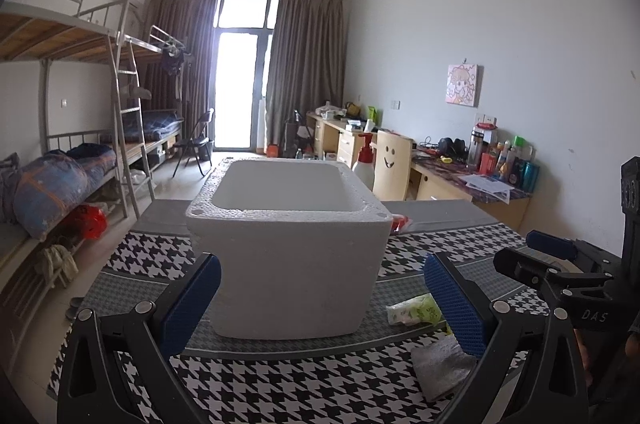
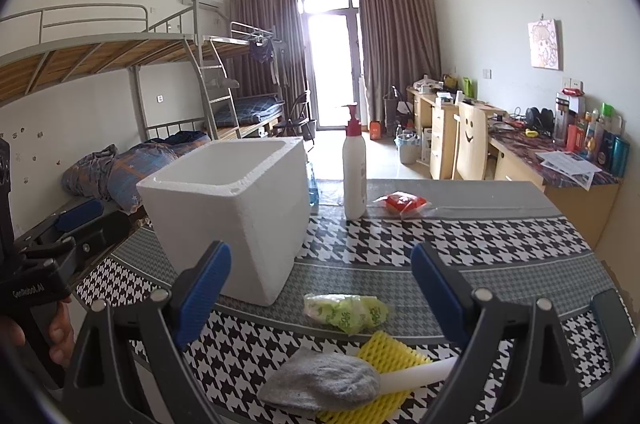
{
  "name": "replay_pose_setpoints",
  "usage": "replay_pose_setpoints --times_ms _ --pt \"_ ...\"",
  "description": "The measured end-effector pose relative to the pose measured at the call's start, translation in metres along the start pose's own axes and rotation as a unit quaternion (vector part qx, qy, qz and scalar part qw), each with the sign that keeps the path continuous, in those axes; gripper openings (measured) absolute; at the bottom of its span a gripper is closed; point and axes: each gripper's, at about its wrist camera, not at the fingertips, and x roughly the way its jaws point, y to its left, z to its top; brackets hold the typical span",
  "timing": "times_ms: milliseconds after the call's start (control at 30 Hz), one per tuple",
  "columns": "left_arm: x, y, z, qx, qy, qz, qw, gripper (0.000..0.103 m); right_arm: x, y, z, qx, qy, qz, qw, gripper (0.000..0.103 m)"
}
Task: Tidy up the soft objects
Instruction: 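Move both tools over the grey cloth and yellow sponge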
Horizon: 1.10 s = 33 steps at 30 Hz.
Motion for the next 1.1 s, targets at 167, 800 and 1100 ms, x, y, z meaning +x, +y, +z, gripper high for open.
replay_pose_setpoints --times_ms 167,800,1100 --pt "0.006 -0.005 -0.004 0.000 0.012 -0.008 0.9999 0.102 0.000 -0.005 -0.005 0.003 0.007 -0.007 1.000 0.094" --pt "0.022 -0.021 -0.017 0.005 0.048 -0.026 0.9985 0.102 -0.002 -0.026 -0.021 0.009 0.030 -0.023 0.999 0.094" --pt "0.029 -0.030 -0.023 0.016 0.067 -0.039 0.9968 0.102 0.000 -0.039 -0.028 0.020 0.045 -0.033 0.998 0.094"
